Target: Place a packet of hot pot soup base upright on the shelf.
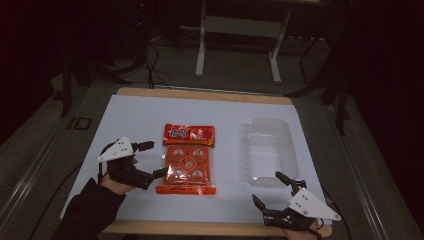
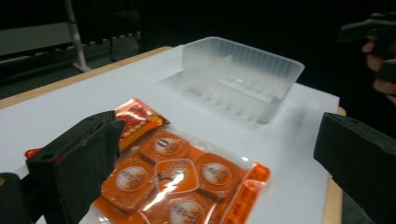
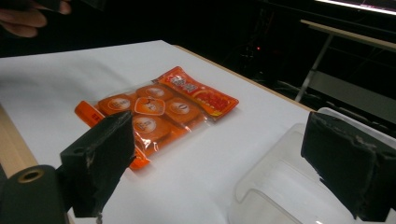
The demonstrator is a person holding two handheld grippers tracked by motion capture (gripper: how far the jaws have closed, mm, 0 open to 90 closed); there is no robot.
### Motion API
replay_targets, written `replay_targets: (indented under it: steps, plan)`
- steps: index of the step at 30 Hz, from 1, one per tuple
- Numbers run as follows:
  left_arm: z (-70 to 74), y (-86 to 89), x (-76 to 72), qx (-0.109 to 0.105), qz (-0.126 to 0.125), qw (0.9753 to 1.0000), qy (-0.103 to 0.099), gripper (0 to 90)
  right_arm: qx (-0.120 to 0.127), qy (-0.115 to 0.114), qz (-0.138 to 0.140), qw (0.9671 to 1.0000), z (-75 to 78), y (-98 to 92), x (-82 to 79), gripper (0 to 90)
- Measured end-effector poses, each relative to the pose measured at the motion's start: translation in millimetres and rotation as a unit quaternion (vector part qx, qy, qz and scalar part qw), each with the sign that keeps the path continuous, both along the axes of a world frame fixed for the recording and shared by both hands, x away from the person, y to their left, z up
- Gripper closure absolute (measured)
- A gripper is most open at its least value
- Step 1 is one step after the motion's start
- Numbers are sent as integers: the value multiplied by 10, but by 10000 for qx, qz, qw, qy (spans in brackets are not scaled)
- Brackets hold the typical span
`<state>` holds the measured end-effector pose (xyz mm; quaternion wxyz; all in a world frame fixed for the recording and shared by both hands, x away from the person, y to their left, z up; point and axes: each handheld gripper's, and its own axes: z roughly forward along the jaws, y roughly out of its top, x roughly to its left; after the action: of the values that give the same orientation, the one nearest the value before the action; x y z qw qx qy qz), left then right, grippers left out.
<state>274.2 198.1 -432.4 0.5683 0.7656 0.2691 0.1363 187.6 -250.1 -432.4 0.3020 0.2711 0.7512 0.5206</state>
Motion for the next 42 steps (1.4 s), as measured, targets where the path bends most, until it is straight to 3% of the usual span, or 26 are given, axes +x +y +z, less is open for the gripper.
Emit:
replay_targets:
  steps: [3, 8, 12, 17, 23, 30, 34, 39, 42]
  plan:
    - [-35, -1, 89, 59, 114, 9999, 48, 17, 33, 3, -2, 10000, 2, -4, 0, 98]
    - [-98, 38, 261, -127, 305, 9992, 227, 17, -22, 23, 6, 10000, -11, 6, 5, 98]
    - [-141, 46, 375, 32, 528, 9985, 127, 18, -12, 32, 33, 10000, -13, 9, 11, 98]
    - [-238, 30, 514, 86, 713, 9974, 73, 41, -1, 50, 42, 10000, -19, 10, 15, 98]
    - [-382, -23, 701, 351, 806, 9958, 259, 55, -5, 68, 57, 10000, -27, 9, 22, 98]
    - [-537, -64, 933, 351, 871, 9947, 421, 152, -20, 138, 76, 9999, -50, 25, 35, 98]
    - [-619, -81, 1078, 506, 999, 9923, 526, 205, -52, 138, 116, 9998, -58, 38, 36, 98]
    - [-737, -42, 1247, 598, 1355, 9865, 691, 293, -42, 167, 142, 9998, -64, 31, 39, 98]
    - [-818, -21, 1335, 643, 1462, 9843, 748, 359, -50, 194, 149, 9997, -67, 34, 40, 98]
